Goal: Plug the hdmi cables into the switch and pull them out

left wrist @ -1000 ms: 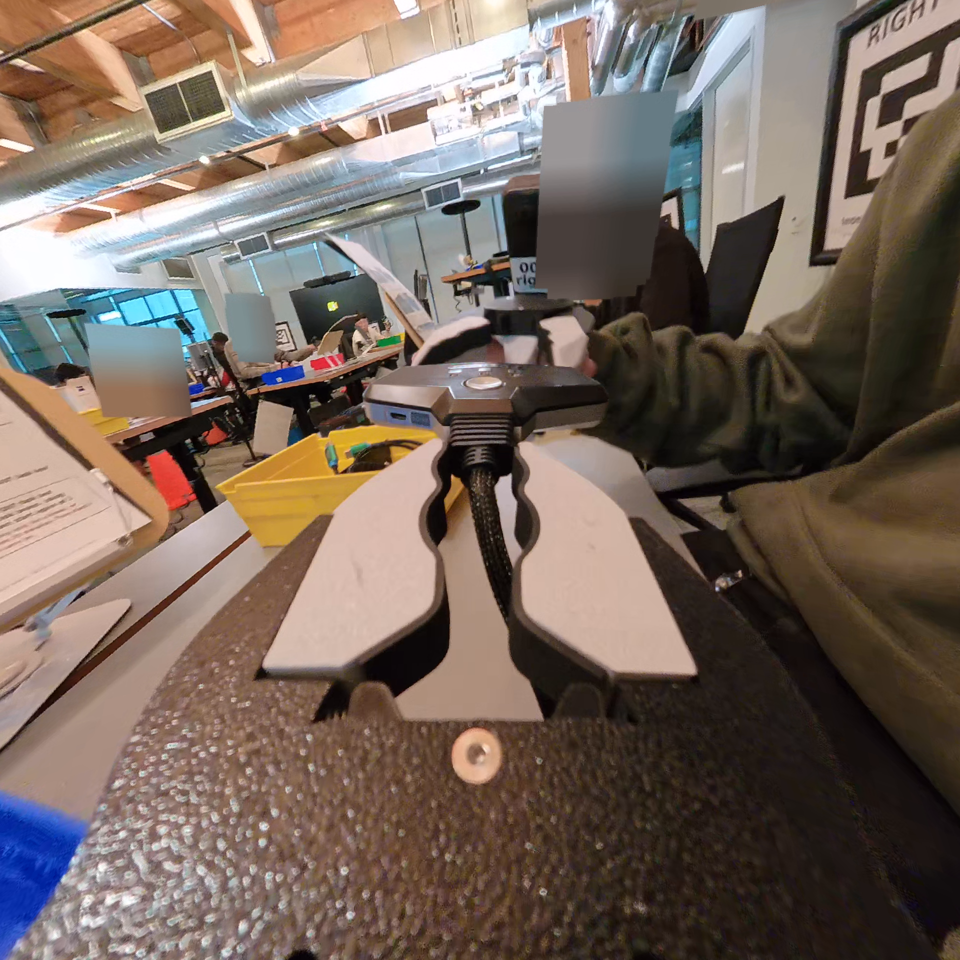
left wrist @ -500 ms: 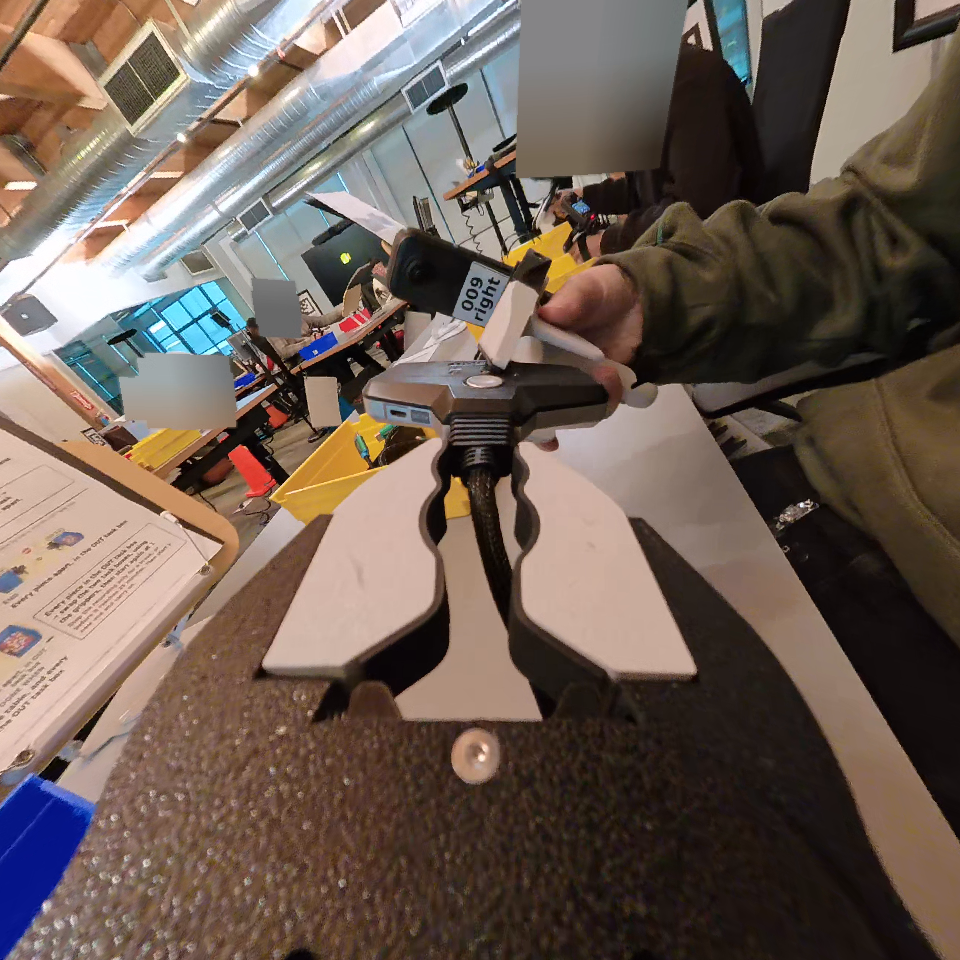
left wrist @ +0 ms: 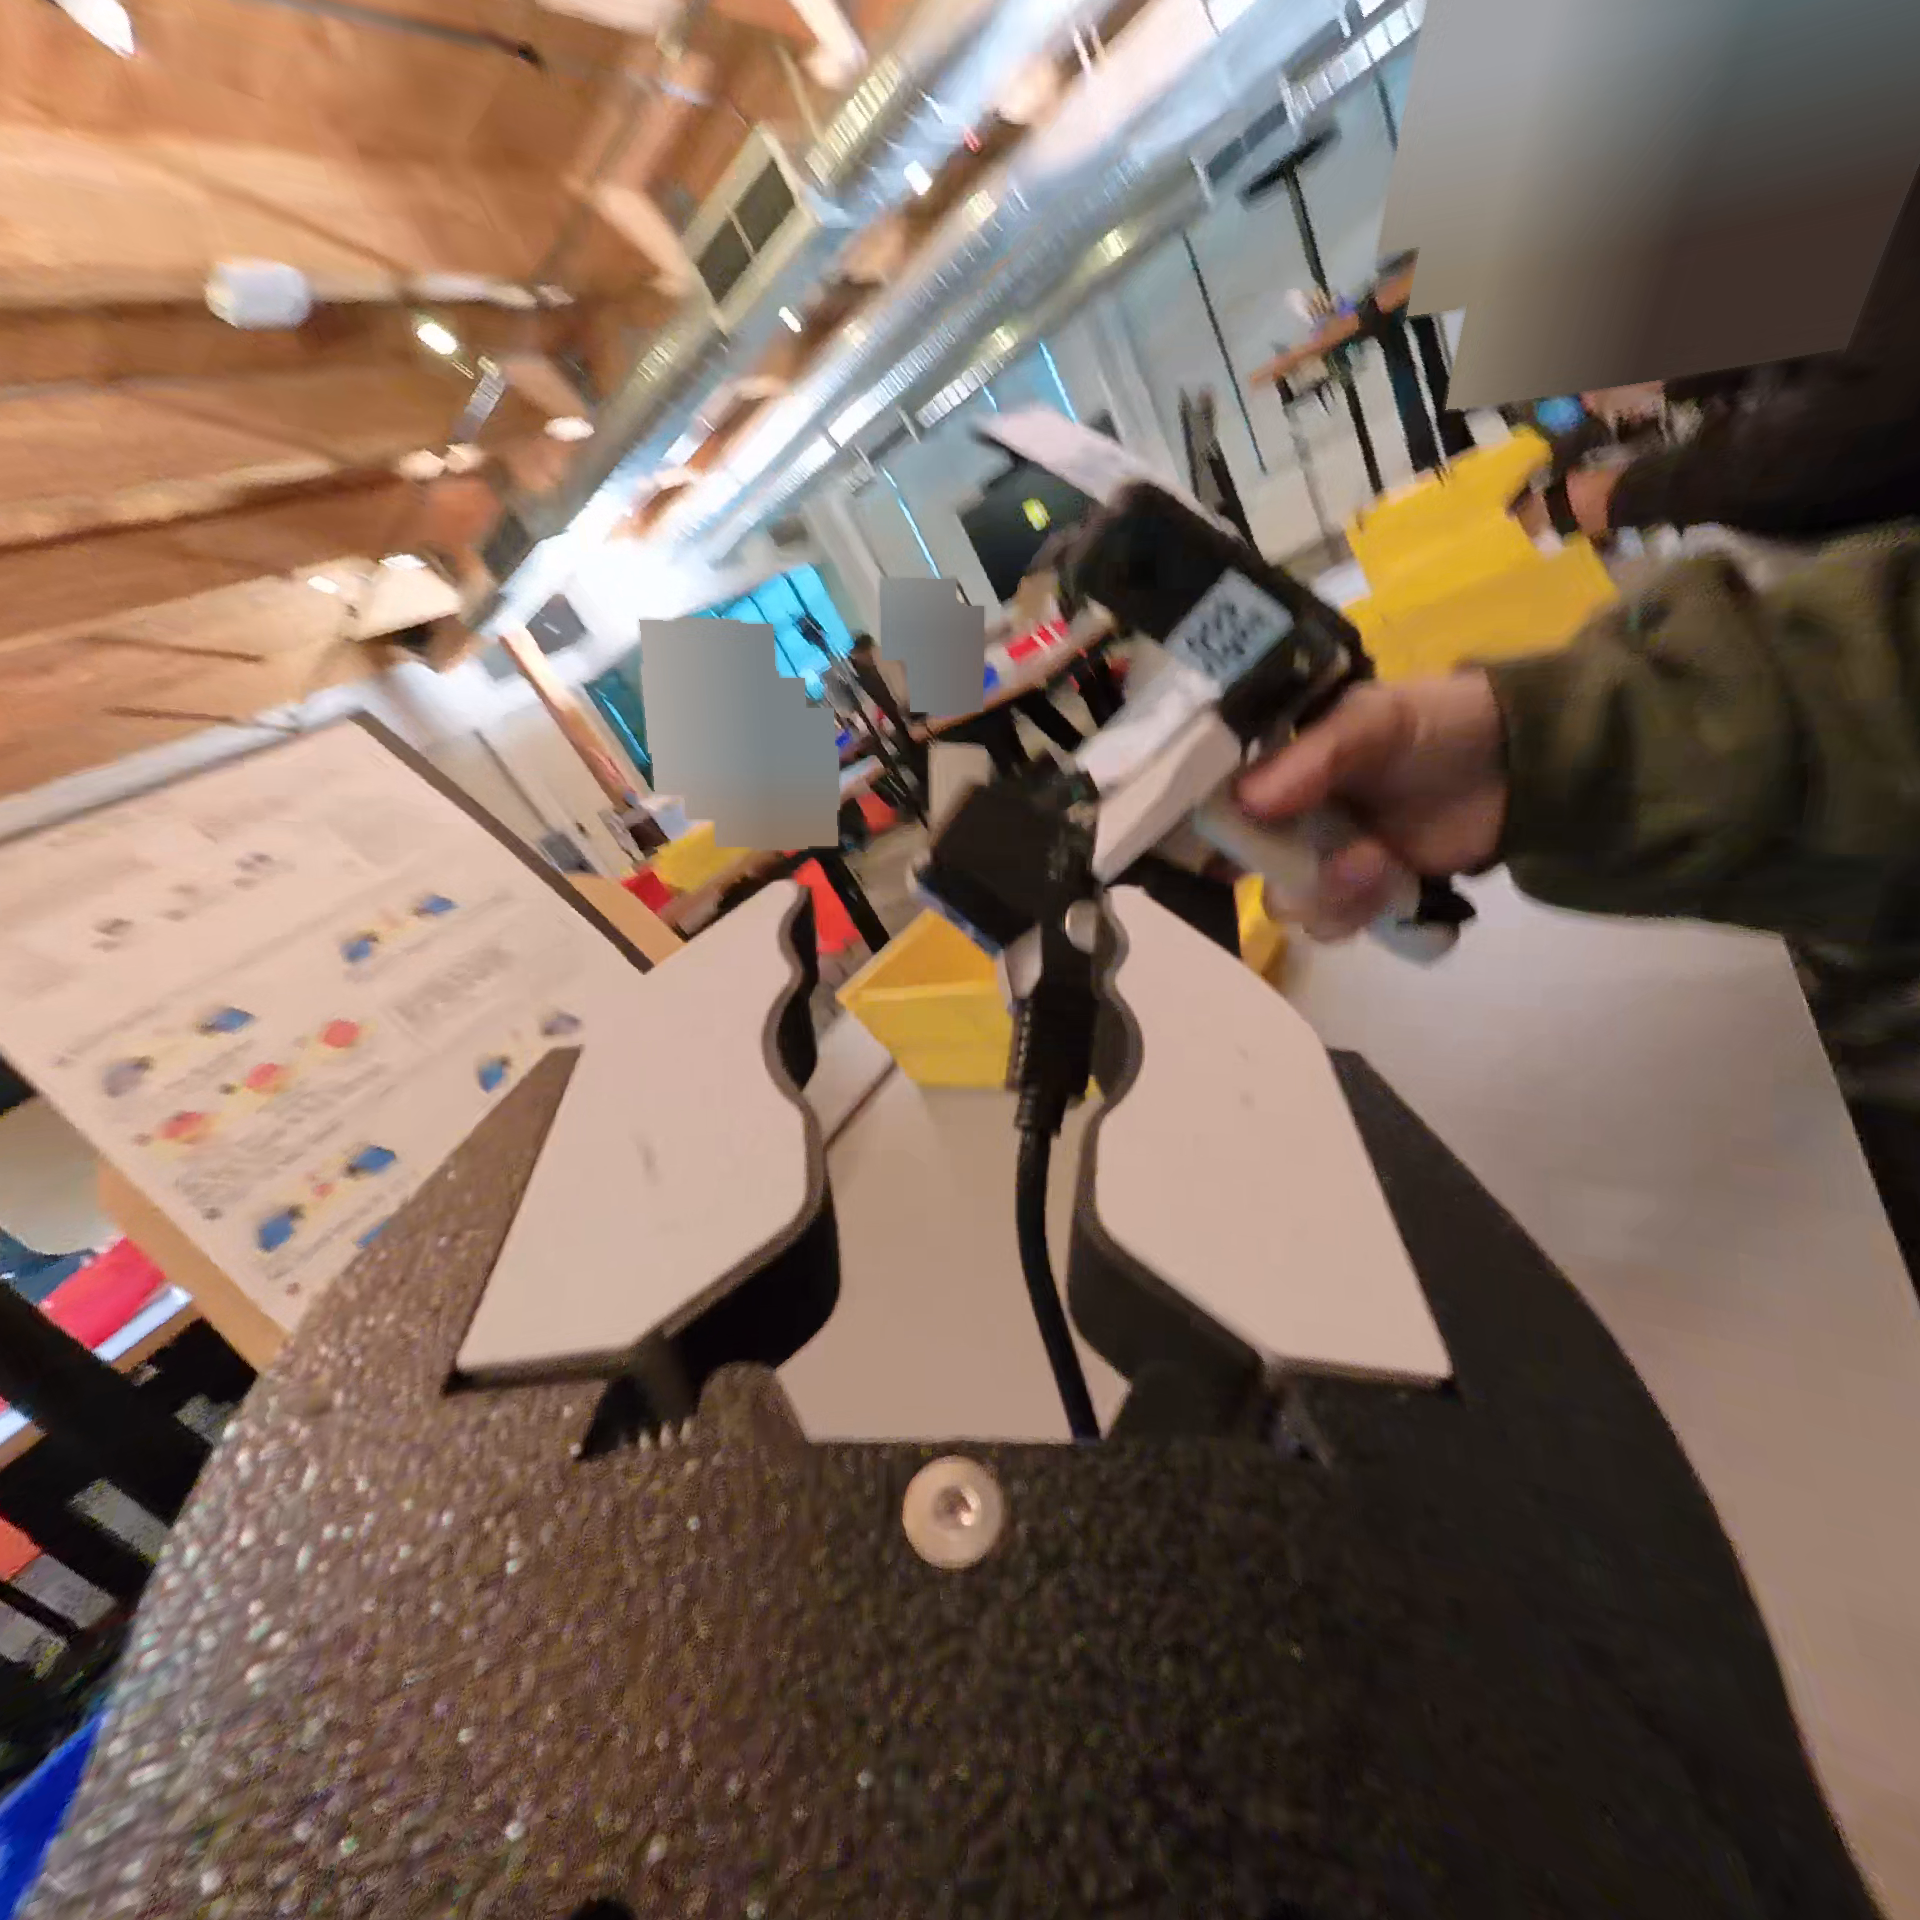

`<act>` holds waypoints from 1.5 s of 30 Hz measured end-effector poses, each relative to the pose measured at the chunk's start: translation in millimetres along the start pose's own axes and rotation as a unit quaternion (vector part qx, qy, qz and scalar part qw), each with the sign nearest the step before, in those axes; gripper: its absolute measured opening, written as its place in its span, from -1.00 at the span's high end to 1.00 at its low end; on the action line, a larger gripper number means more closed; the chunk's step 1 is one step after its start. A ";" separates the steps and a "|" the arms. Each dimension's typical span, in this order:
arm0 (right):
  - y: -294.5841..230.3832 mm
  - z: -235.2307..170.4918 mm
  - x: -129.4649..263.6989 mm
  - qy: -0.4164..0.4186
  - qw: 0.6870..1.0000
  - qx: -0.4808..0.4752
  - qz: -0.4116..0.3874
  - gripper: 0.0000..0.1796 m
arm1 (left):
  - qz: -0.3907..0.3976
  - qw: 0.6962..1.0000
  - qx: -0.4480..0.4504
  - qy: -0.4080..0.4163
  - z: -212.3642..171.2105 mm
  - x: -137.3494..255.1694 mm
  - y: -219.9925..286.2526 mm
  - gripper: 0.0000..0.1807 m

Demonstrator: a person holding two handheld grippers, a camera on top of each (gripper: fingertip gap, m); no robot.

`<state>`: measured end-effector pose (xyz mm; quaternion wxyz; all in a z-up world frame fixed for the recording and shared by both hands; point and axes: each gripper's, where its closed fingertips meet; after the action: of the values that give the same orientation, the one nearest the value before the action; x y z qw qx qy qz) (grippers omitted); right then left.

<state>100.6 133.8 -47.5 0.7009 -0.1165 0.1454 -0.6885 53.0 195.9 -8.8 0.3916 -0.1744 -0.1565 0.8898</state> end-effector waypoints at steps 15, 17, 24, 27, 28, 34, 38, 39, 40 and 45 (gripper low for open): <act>34.8 211.9 126.5 0.113 0.958 0.168 -0.202 0.76 | 0.088 0.985 0.108 -0.097 -49.4 15.8 -41.5 0.42; 53.9 244.3 151.5 0.140 0.944 0.171 -0.246 0.76 | 0.080 0.985 0.100 -0.119 -59.9 11.8 -37.9 0.43; 127.2 297.7 203.6 0.191 0.923 0.128 -0.307 0.76 | 0.053 0.980 0.082 -0.174 -84.2 0.7 -24.8 0.43; 135.6 315.3 210.7 0.219 0.914 0.146 -0.309 0.76 | 0.038 0.979 0.075 -0.185 -91.3 -2.5 -18.9 0.43; 138.0 320.1 211.0 0.221 0.914 0.147 -0.307 0.76 | 0.037 0.979 0.075 -0.189 -94.0 -3.4 -18.3 0.43; 173.6 318.3 199.8 0.153 0.914 0.147 -0.346 0.76 | 0.031 0.974 0.087 -0.208 -110.1 -7.8 -16.0 0.43; 208.3 290.1 199.9 0.087 0.908 0.146 -0.382 0.76 | 0.026 0.972 0.088 -0.218 -117.1 -8.0 -14.3 0.44; 215.7 281.1 198.8 0.071 0.912 0.136 -0.380 0.76 | 0.026 0.971 0.089 -0.221 -118.7 -7.9 -14.2 0.44; 221.0 272.9 196.9 0.059 0.917 0.125 -0.373 0.76 | 0.025 0.970 0.091 -0.223 -120.3 -7.7 -14.3 0.44; 241.8 248.9 194.1 0.006 0.917 0.126 -0.379 0.76 | 0.023 0.969 0.095 -0.228 -125.7 -6.4 -14.5 0.44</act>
<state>418.3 -63.3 87.8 0.3954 -0.0696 0.0060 -0.9159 120.8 218.2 -113.4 0.3394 0.0679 -0.1519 0.9258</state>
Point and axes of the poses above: each gripper's, where its closed fingertips meet, x back along the fingers, z out of its top, y = z × x across the jaws, and after that the axes turned 3 degrees about x, right-handed
